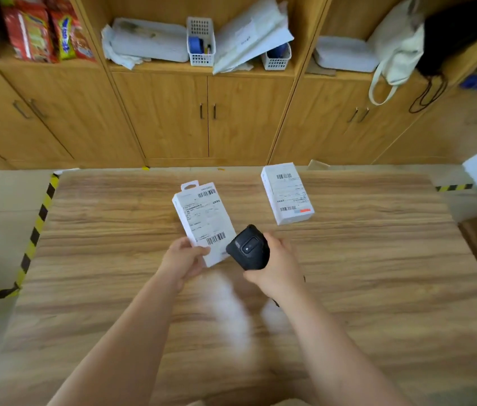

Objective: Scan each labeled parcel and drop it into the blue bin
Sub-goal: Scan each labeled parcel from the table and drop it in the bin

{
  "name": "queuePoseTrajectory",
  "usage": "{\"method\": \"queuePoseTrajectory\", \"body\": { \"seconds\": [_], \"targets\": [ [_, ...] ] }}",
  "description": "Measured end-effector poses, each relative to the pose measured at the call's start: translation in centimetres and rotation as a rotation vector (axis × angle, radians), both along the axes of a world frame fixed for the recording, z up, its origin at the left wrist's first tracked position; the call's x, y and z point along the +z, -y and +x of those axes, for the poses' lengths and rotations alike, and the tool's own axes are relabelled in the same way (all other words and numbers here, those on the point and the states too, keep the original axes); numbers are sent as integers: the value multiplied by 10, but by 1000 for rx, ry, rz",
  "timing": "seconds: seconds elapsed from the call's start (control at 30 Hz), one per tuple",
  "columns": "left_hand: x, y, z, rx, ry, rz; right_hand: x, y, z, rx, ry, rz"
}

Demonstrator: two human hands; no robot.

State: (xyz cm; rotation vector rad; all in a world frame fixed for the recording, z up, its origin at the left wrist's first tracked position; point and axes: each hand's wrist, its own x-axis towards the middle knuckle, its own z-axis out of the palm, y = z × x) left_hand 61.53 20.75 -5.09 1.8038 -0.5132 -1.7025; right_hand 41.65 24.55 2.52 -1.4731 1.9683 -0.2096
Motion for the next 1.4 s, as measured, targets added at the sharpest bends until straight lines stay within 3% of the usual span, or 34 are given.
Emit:
{"method": "queuePoseTrajectory", "body": {
  "seconds": [0.27,0.57,0.77,0.93,1.4],
  "targets": [
    [56,-54,-57,39,195,-436,41,-54,-41,119,-307,-15],
    [106,-126,-149,-46,187,-576,83,-166,-134,-62,-199,-75],
    [123,-179,-243,-72,-18,-508,103,-255,-216,-273,-160,-100],
    [134,-240,-345,-202,-281,-213,104,-345,-288,-555,-153,-164],
    [122,-430,-549,-873,-324,-78,79,-586,-405,-1301,-170,-249]
  ]
}}
